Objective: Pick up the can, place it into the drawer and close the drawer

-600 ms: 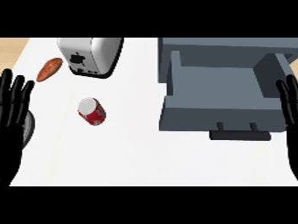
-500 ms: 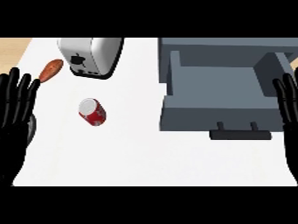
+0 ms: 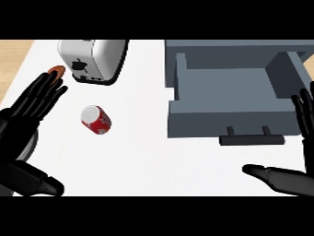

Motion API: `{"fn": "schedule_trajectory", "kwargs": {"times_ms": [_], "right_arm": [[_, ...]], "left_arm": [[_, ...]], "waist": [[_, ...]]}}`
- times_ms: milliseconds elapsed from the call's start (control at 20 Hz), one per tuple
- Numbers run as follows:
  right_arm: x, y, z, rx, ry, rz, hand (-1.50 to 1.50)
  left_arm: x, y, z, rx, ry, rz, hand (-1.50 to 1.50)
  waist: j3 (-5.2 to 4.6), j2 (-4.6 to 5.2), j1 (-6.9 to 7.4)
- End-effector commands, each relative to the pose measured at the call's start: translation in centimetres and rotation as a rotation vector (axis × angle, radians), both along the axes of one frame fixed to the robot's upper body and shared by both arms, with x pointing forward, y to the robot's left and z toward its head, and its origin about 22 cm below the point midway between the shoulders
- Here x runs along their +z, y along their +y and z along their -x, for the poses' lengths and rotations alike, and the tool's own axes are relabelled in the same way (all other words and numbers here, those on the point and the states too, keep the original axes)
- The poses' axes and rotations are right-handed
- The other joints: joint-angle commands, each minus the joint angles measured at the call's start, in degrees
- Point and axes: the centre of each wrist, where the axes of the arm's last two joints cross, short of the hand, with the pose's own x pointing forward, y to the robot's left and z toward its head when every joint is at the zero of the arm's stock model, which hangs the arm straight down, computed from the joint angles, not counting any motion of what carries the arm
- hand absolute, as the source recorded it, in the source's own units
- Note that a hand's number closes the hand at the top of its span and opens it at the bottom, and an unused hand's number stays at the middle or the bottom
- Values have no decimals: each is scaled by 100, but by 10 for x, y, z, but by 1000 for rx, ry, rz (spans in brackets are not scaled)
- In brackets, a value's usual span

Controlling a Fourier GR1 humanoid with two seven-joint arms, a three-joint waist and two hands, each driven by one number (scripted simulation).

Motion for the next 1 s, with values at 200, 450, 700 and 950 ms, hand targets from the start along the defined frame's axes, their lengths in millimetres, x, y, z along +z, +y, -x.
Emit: {"fn": "schedule_trajectory", "kwargs": {"times_ms": [200, 450, 700, 950], "right_arm": [[-2, -51, 30, -72, 50, 9, -150], [-23, -61, 53, -73, 53, -28, -150], [-25, -77, 56, -69, 66, -28, -150], [-20, -84, 73, -59, 69, -19, -150]], "left_arm": [[8, 45, -24, -47, 99, -26, -150], [37, 70, 0, -66, 102, -47, -150], [33, 80, 12, -49, 139, 15, -150], [29, 86, 7, -20, 221, 90, -150]], "waist": [[15, -29, 48], [17, -40, 79], [16, -38, 94], [16, -39, 84]]}}
